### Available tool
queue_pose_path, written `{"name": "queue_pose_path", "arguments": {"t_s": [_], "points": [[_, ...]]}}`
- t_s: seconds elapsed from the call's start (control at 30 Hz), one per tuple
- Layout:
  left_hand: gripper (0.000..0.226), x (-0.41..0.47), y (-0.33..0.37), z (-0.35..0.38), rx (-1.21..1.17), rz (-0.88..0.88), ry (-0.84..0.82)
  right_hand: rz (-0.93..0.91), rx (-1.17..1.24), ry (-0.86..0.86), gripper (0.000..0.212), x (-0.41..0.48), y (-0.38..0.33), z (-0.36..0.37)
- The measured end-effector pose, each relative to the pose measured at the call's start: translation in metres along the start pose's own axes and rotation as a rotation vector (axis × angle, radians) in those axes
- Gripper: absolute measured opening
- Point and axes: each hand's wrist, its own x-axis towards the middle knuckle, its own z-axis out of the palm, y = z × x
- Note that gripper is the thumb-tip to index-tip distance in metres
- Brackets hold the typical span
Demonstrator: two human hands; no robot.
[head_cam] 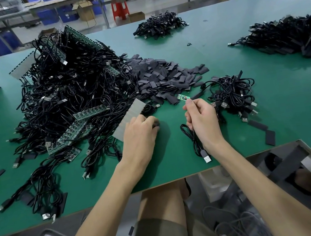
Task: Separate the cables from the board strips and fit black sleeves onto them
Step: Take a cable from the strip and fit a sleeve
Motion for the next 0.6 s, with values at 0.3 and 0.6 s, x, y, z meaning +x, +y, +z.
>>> {"name": "queue_pose_path", "arguments": {"t_s": [0.3,0.6], "points": [[0.026,0.008,0.011,-0.001,-0.035,-0.017,-0.037,-0.012,-0.014,-0.03,0.029,-0.002,-0.002,-0.001],[0.02,0.02,0.027,0.011,-1.316,-0.388,0.014,-0.02,0.009,-0.18,0.029,-0.005,-0.004,0.002]]}}
